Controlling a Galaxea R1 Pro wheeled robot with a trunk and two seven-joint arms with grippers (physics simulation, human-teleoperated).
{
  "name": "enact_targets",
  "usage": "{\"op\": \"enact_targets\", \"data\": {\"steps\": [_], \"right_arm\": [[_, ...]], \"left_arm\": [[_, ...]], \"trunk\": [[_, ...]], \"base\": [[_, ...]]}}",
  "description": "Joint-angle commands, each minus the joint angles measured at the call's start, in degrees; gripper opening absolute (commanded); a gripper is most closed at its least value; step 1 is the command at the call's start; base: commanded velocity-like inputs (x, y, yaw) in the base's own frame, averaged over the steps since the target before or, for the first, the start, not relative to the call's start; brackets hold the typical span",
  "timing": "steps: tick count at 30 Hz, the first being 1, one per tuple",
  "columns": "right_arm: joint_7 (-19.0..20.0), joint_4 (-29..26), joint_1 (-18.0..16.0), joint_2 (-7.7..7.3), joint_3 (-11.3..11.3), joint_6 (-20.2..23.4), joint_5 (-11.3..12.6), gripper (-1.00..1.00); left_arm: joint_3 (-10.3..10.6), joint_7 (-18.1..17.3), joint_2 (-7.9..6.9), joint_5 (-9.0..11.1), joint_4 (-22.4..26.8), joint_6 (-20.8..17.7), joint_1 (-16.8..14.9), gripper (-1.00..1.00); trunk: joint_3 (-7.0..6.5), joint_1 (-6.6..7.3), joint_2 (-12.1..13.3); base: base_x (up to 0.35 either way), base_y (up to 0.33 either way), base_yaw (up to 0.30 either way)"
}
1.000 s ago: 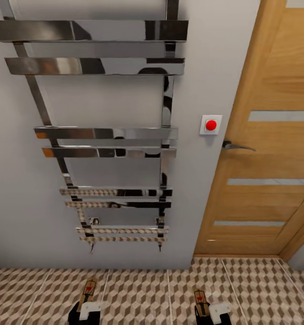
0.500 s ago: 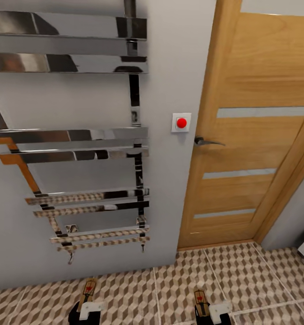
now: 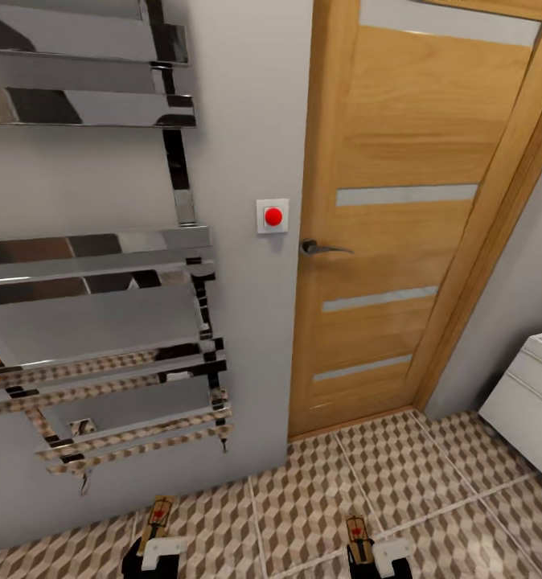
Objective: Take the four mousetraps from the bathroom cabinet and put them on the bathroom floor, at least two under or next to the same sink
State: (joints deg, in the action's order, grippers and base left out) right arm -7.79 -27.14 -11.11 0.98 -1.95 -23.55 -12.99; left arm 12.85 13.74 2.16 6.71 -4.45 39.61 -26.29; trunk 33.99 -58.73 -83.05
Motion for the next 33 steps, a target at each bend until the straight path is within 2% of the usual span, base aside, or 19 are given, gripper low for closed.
{"op": "enact_targets", "data": {"steps": [1,11,33], "right_arm": [[-0.3,0.1,-0.1,-0.01,-0.2,-0.1,-0.4,-1.00],[-0.3,0.1,-0.1,-0.01,-0.2,-0.1,-0.4,-1.00],[-0.3,0.1,-0.1,-0.01,-0.1,-0.1,-0.4,-1.00]], "left_arm": [[0.5,0.3,0.04,0.3,-0.2,0.3,-0.1,-1.00],[0.5,0.3,0.09,0.3,-0.2,0.3,-0.1,-1.00],[0.5,0.3,0.12,0.3,-0.2,0.3,-0.1,-1.00]], "trunk": [[0.07,0.00,0.0],[0.27,0.00,0.0],[0.70,0.00,0.0]], "base": [[0.000,0.000,-0.293],[0.000,-0.037,-0.293],[0.000,-0.167,-0.293]]}}
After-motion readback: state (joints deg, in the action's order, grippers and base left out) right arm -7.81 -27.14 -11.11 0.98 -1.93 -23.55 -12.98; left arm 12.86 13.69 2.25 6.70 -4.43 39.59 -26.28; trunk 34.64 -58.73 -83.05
